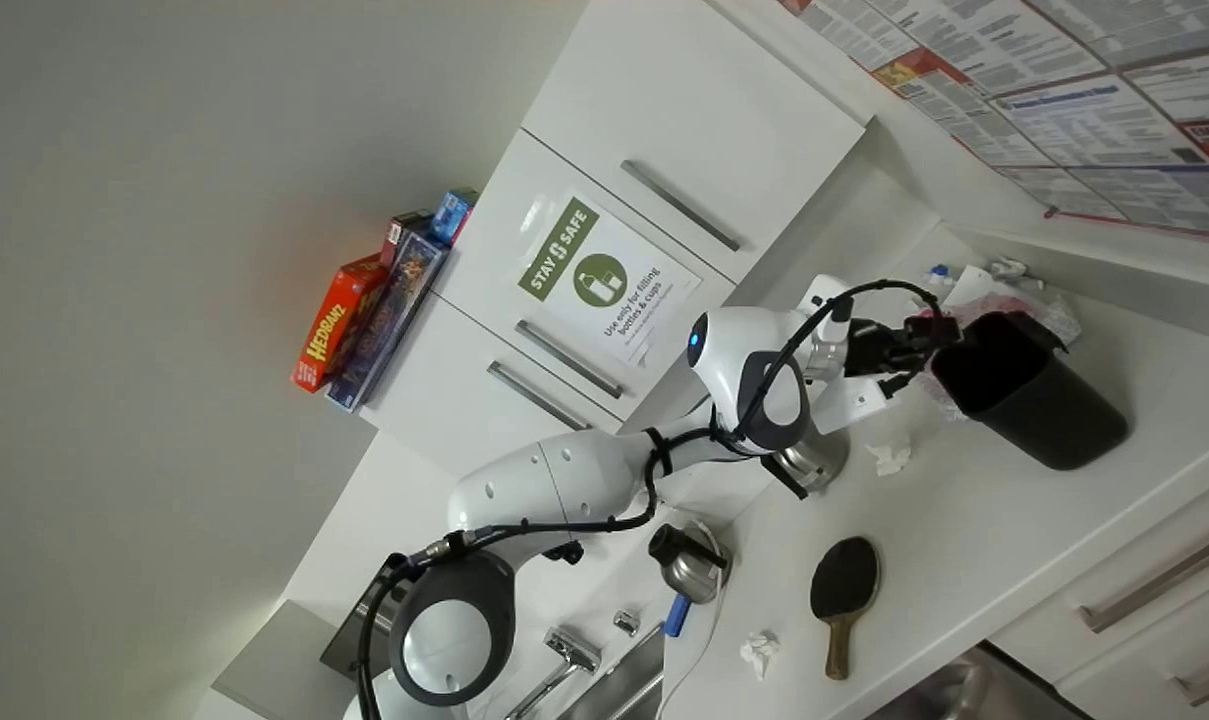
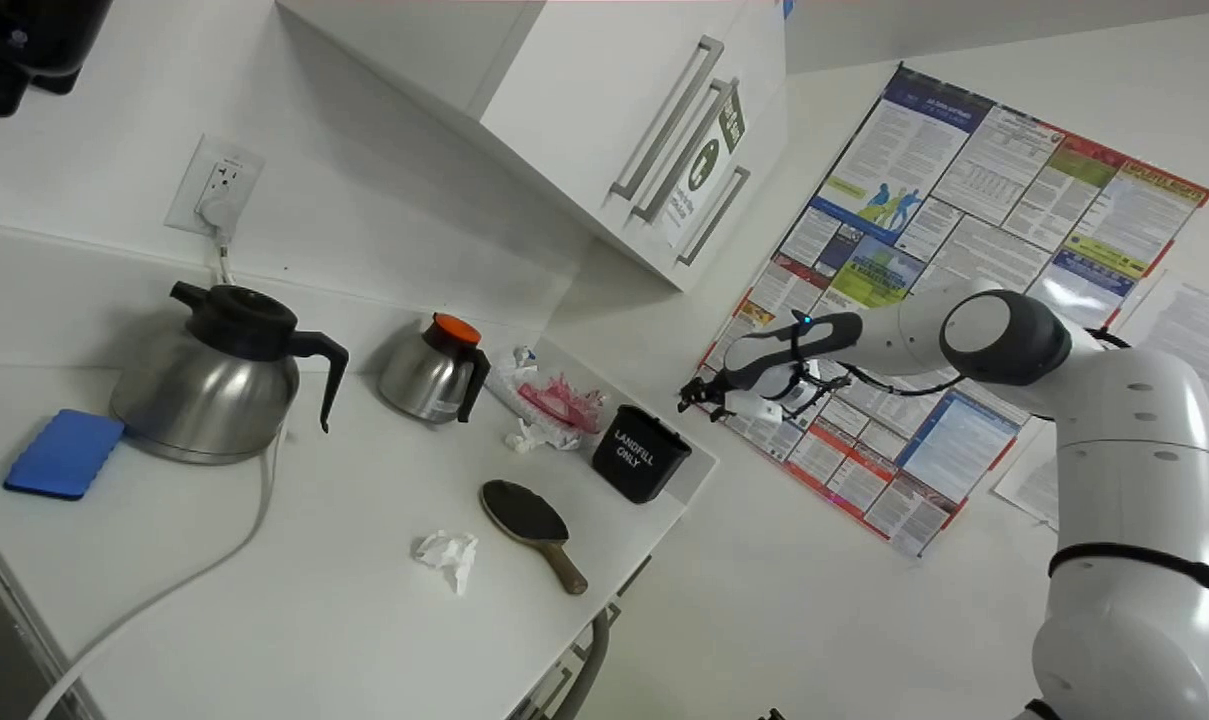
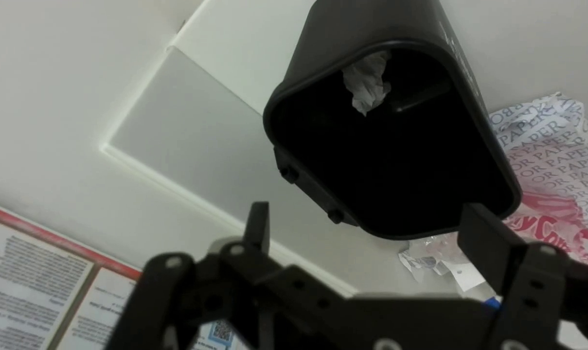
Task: Put the trash in the bin
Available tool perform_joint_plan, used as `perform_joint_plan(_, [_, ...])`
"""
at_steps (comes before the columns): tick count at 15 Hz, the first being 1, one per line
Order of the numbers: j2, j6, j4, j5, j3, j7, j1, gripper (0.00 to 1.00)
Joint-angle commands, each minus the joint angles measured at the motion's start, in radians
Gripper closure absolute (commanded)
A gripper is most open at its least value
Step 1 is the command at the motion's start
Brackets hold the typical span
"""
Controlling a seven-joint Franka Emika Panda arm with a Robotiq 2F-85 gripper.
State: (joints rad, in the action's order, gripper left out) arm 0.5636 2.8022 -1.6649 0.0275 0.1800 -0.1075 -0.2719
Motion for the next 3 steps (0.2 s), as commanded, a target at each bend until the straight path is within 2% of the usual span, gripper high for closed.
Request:
perform_joint_plan(1, [0.0,-0.003,0.003,0.005,-0.005,0.002,-0.005,0.0])
perform_joint_plan(3, [0.002,-0.003,0.003,0.005,-0.005,0.002,-0.005,0.0])
